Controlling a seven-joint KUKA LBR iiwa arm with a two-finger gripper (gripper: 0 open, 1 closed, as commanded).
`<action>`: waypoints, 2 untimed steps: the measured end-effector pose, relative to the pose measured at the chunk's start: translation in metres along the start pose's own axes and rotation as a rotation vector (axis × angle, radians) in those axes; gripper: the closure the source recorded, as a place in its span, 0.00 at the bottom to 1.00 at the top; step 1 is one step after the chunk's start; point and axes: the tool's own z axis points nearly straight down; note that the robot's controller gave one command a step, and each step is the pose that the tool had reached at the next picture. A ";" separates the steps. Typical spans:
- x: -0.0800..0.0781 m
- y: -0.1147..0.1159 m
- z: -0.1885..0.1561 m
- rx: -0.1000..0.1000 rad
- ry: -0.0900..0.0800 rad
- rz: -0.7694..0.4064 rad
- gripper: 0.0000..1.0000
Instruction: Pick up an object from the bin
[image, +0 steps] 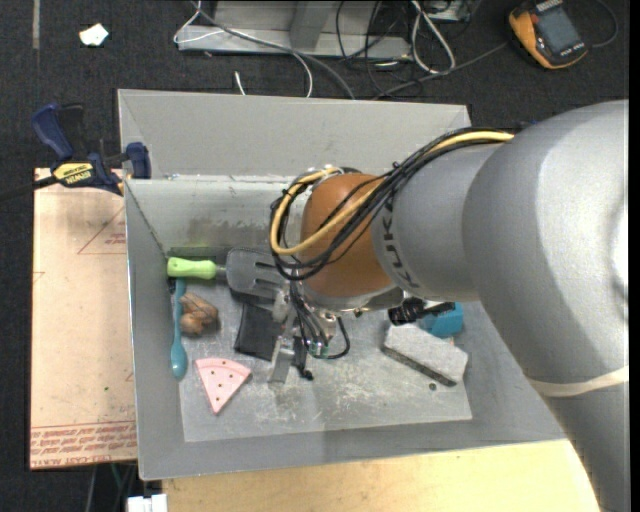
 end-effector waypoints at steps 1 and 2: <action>0.011 0.000 0.000 0.001 0.001 0.145 1.00; 0.011 0.000 0.000 0.001 0.001 0.145 1.00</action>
Offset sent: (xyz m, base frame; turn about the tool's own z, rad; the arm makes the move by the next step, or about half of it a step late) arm 0.0000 0.0000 0.0000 0.0000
